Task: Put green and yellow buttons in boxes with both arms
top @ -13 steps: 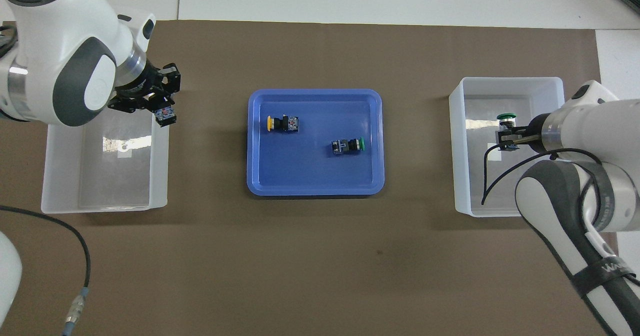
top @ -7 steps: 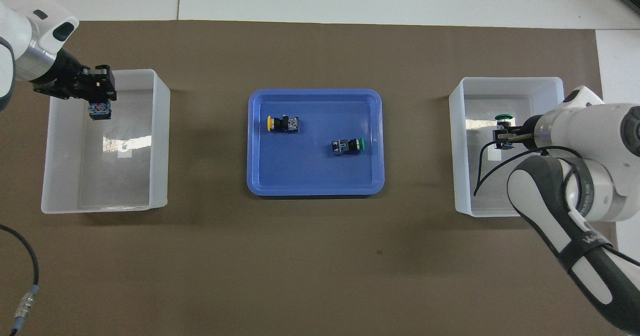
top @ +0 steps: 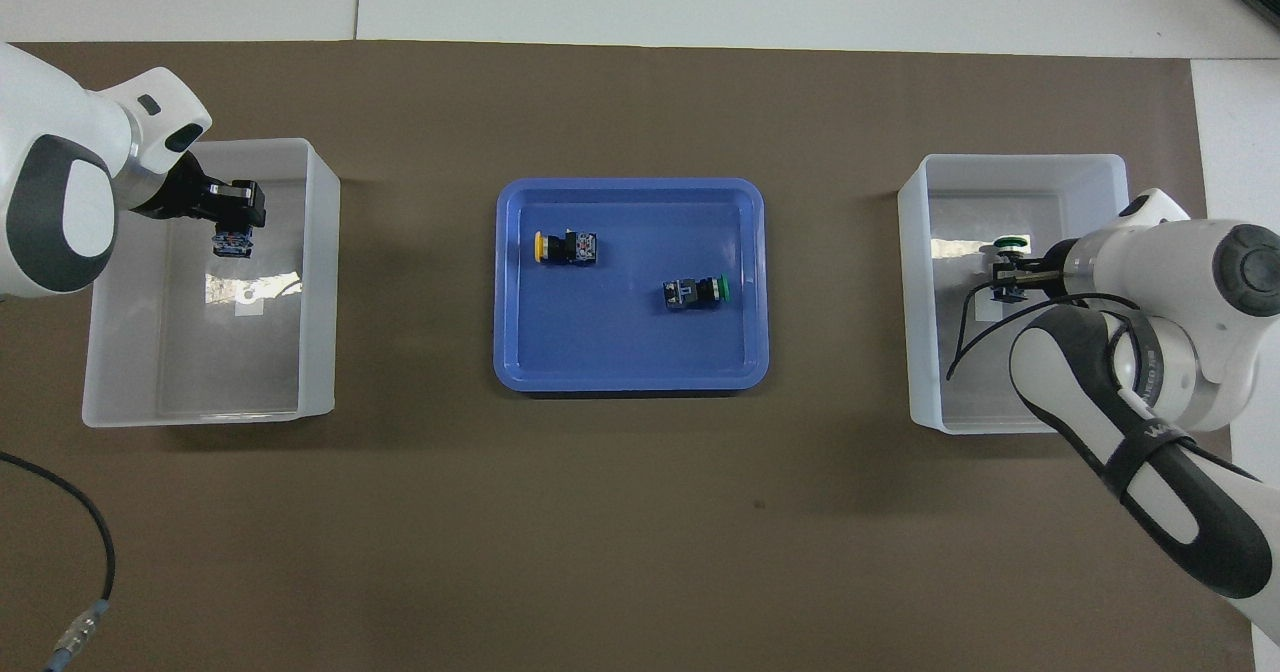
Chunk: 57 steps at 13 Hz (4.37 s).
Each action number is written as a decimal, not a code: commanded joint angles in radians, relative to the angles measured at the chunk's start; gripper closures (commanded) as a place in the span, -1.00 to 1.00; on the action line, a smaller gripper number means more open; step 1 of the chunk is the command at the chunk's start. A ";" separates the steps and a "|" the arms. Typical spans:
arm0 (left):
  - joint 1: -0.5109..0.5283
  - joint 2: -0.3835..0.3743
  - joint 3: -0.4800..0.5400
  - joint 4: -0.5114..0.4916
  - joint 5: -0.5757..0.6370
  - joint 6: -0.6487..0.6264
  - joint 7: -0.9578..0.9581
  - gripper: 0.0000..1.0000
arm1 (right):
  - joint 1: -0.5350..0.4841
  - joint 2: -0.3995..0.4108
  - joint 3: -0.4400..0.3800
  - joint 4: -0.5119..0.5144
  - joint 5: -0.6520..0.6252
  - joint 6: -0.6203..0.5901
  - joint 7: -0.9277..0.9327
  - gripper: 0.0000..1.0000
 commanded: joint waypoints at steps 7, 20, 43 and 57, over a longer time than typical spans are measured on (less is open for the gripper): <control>0.045 -0.034 0.004 -0.276 0.004 0.333 0.075 1.00 | -0.006 -0.092 0.015 0.056 -0.003 -0.033 -0.002 -1.00; -0.003 -0.005 0.016 0.195 0.044 -0.276 0.003 -0.58 | 0.474 -0.091 0.031 0.284 -0.090 -0.334 0.952 -1.00; -0.209 -0.048 0.002 0.207 -0.012 -0.282 -0.620 -0.52 | 0.603 0.216 0.032 0.391 -0.031 -0.268 1.696 -0.74; -0.461 -0.085 0.004 -0.187 -0.056 0.331 -1.476 -0.52 | 0.556 0.124 0.029 0.366 0.004 -0.314 1.644 1.00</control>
